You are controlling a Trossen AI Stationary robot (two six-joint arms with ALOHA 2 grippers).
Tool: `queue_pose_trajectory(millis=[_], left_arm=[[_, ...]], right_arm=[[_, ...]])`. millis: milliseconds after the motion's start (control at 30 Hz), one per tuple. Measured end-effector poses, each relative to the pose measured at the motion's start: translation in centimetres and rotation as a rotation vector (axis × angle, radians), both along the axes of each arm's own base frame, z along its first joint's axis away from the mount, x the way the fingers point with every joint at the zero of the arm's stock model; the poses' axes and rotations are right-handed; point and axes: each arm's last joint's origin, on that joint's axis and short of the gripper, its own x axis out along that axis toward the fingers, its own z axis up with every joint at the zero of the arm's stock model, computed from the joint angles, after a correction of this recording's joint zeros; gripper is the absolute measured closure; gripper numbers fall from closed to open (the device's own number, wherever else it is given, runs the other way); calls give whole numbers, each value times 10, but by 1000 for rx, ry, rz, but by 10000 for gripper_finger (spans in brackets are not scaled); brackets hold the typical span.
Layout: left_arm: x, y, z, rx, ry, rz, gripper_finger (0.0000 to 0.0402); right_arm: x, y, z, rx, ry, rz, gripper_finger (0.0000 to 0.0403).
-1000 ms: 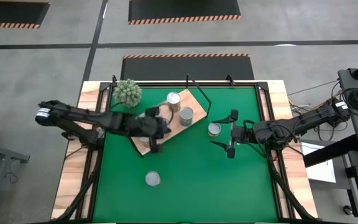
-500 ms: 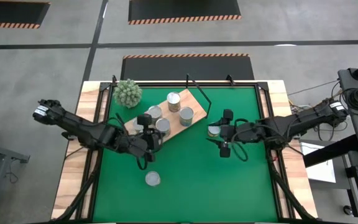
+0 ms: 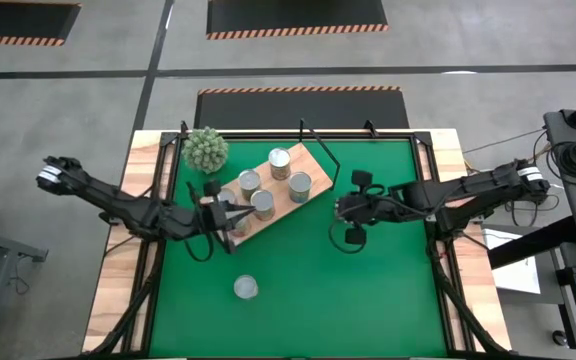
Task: Pick and place cans onto a shelf
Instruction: Adjust the cans on the shelf
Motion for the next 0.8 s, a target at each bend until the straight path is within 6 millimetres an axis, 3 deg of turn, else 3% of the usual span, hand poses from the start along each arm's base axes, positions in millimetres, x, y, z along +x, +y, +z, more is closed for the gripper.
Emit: queue_pose_trajectory(millis=[167,333,533,800], left_arm=[[-2,1,-12,47,13,-4,402],[-2,1,-9,63,4,-3,402],[-1,0,2,51,-24,-3,402],[-1,0,0,54,-8,-3,402]], right_arm=[[-4,-2,-4,17,22,-29,393],[9,-14,-1,-4,3,-46,394],[50,-43,8,26,23,52,394],[102,-97,-1,54,107,121,394]])
